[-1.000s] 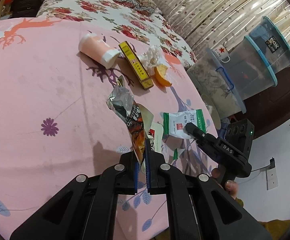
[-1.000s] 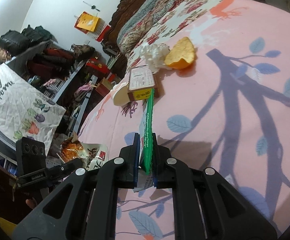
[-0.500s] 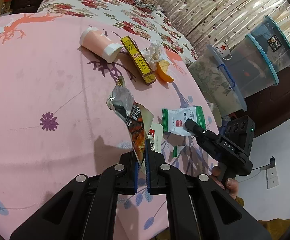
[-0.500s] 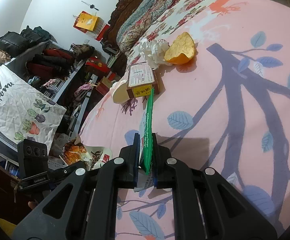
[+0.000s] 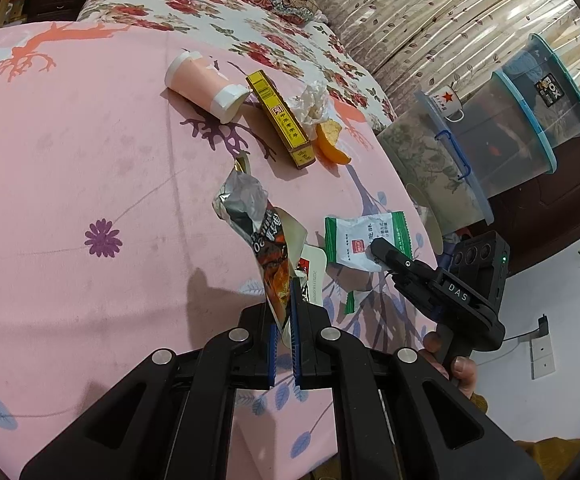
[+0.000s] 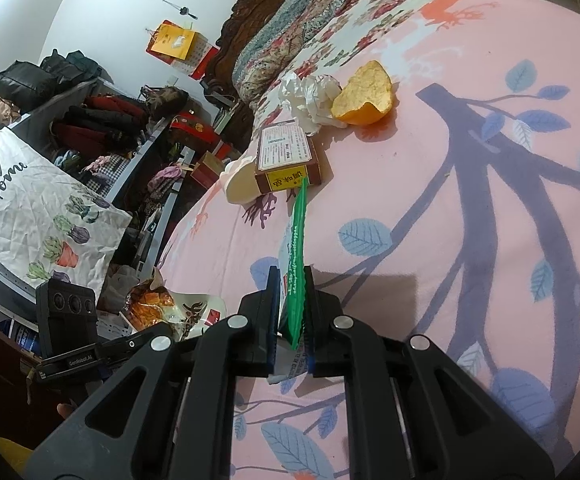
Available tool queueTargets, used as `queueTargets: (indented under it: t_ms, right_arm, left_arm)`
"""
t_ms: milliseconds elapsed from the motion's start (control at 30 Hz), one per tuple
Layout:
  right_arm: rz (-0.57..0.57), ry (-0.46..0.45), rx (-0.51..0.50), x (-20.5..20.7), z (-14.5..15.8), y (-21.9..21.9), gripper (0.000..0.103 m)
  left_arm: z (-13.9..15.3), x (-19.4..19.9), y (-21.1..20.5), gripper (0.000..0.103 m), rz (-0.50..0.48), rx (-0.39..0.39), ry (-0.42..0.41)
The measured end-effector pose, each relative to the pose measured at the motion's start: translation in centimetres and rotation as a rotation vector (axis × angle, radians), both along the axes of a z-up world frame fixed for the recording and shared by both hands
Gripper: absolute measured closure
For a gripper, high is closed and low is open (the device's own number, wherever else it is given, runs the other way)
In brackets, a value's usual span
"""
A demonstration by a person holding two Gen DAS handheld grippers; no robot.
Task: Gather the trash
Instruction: 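Lift the foil wrapper with the left tool while the right tool lifts the green wrapper, then lower both wrappers into the beige wastebasket and open both tools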
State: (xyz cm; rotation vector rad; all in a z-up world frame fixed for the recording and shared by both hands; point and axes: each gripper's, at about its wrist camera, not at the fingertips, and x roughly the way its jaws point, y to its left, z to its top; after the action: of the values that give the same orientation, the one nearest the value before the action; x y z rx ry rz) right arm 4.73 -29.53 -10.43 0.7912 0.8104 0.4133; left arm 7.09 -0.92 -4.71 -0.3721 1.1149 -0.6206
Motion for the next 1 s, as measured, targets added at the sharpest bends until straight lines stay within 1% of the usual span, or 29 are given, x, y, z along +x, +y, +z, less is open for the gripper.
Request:
queueTargets:
  t_ms: [300, 433, 533, 600, 700, 800, 900, 1000]
  right_arm:
    - [-0.025, -0.015, 0.006, -0.3, 0.1, -1.1, 0.091]
    - [-0.067, -0.040, 0.008, -0.9, 0.8, -3.0, 0.091]
    - [-0.119, -0.055, 0.012, -1.4, 1.3, -5.5, 0.091]
    - [-0.160, -0.069, 0.006, -1.9, 1.7, -7.5, 0.091]
    - [-0.242, -0.094, -0.016, -3.1, 2.5, -11.6, 0.091]
    - [-0.348, -0.116, -0.060, -4.4, 3.4, -17.0, 0.091]
    - [-0.487, -0.105, -0.117, -5.3, 3.9, -23.8, 0.091]
    - [-0.576, -0.077, -0.126, -5.6, 3.3, -29.2, 0.090]
  left_arm:
    - [0.5, 0.3, -0.8, 0.098, -0.023, 0.015, -0.020]
    - [1.3, 0.9, -2.7, 0.098, -0.058, 0.017, -0.028]
    - [1.9, 1.5, -5.1, 0.098, -0.100, 0.036, -0.043]
    - [2.5, 2.0, -7.3, 0.098, -0.139, 0.051, -0.058]
    - [3.2, 3.2, -11.7, 0.098, -0.215, 0.067, -0.070]
    - [4.0, 4.4, -17.5, 0.098, -0.308, 0.101, -0.098]
    - [4.8, 5.5, -24.7, 0.098, -0.413, 0.127, -0.128]
    - [5.1, 6.7, -32.5, 0.098, -0.508, 0.150, -0.152]
